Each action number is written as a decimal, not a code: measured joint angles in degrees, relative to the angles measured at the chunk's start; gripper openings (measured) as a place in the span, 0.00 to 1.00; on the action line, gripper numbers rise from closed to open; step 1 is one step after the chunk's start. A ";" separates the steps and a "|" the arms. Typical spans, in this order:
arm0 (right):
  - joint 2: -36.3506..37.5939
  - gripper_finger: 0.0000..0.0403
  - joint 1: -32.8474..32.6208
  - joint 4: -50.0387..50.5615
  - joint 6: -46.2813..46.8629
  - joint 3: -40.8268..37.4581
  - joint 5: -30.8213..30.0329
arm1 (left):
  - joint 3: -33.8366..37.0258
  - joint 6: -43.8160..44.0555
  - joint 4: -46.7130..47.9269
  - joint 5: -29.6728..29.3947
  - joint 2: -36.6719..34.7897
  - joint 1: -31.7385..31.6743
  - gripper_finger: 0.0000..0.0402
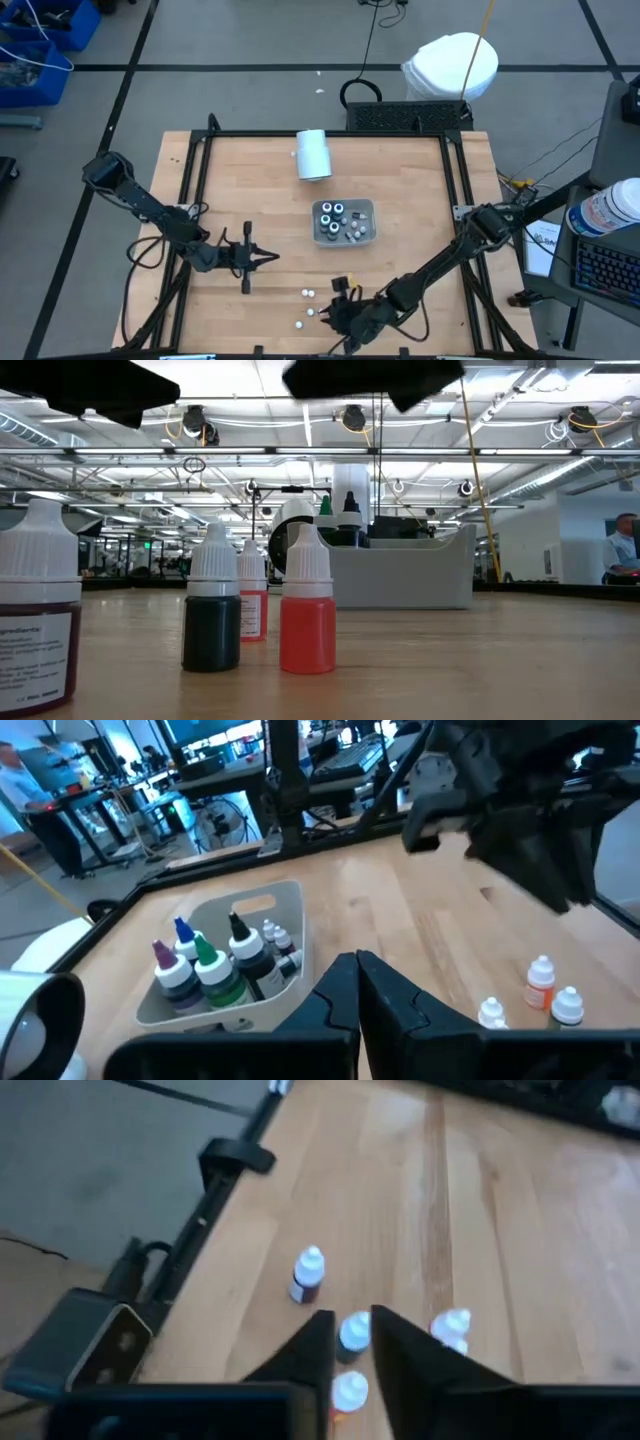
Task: Pick & Place food coloring
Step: Put the orange food coloring bottle into the gray bin
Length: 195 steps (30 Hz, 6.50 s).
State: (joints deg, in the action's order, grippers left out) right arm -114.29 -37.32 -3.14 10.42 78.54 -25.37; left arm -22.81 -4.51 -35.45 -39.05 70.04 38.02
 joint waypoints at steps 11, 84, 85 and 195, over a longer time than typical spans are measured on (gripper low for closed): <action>0.01 0.47 0.94 -1.72 4.49 -3.69 0.13 | -0.02 -1.88 -1.68 0.00 0.00 -0.48 0.09; -4.43 0.13 1.98 -14.32 10.31 -8.21 7.05 | -0.07 2.02 -1.91 0.14 0.00 -0.48 0.09; -3.03 0.13 1.98 -13.18 10.21 -8.21 7.40 | -0.07 2.04 -2.05 0.14 0.00 -0.48 0.09; 22.55 0.21 33.37 -20.89 3.58 -42.40 0.15 | -0.07 2.51 0.17 0.37 0.02 -4.04 0.09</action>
State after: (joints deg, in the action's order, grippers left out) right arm -91.75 -3.95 -24.03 14.00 36.14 -25.21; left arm -22.87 -2.00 -35.28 -38.68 70.06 33.98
